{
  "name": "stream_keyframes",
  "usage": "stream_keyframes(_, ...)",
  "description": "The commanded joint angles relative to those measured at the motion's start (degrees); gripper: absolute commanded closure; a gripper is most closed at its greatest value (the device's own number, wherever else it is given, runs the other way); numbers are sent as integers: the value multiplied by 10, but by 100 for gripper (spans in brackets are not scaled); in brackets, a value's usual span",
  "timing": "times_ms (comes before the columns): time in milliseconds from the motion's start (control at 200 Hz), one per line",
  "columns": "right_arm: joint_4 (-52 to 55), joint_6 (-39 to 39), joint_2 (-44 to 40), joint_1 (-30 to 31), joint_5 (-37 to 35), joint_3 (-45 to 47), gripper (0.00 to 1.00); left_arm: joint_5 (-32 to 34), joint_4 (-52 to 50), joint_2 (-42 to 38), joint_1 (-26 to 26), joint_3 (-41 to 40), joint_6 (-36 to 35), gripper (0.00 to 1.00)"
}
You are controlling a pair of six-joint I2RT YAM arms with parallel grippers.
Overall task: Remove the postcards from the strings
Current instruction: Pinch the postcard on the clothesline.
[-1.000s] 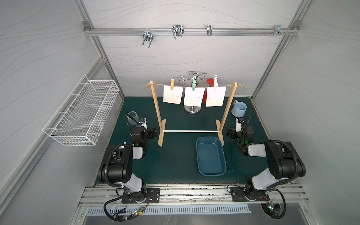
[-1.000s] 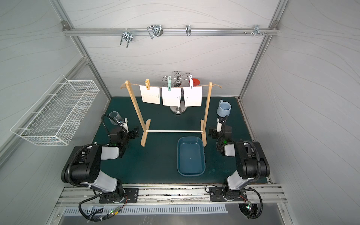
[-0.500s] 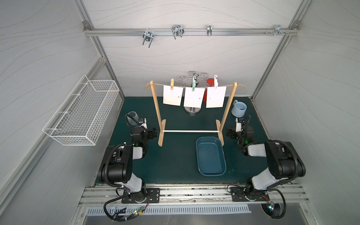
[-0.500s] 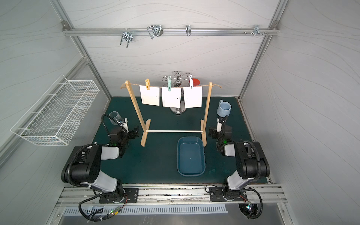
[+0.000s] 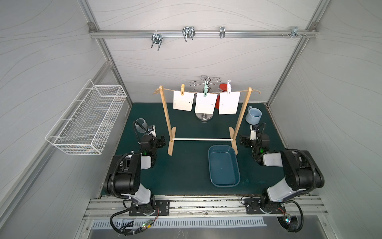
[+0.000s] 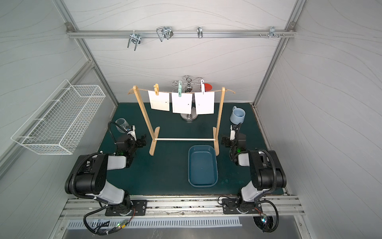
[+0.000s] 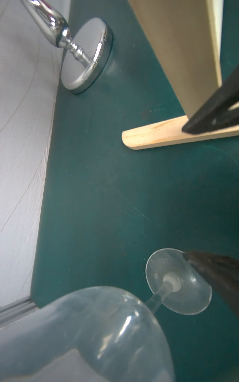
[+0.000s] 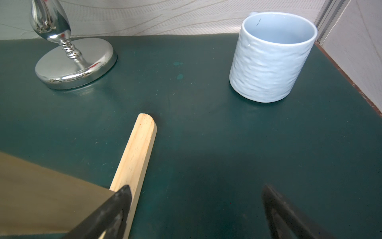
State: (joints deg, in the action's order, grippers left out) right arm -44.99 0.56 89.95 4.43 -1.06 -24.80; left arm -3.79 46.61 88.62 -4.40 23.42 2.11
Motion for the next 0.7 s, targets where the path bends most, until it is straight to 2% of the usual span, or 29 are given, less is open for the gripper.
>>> stream_keyframes(0,-10,-3,-7,2,-5,-5,10,59,7,-39,-3,-1,20,17)
stream_keyframes(100,99,-3,-76,10,-45,-34,12,117,-84,-121,-2,7,44,28)
stream_keyframes(165,168,8,-119,14,-68,-59,13,162,-130,-167,-2,12,84,29)
stream_keyframes(245,252,25,-166,16,-63,-94,14,163,-197,-224,-1,25,132,33)
stream_keyframes(345,330,31,-207,29,-55,-135,14,187,-298,-279,26,62,153,34)
stream_keyframes(500,407,48,-266,51,-47,-177,15,239,-431,-354,100,109,185,36)
stream_keyframes(590,440,70,-300,55,-25,-195,15,224,-483,-405,118,110,232,37)
stream_keyframes(630,453,74,-313,55,-9,-201,15,202,-506,-425,125,112,238,40)
stream_keyframes(695,477,78,-330,59,3,-213,15,202,-539,-454,155,118,239,40)
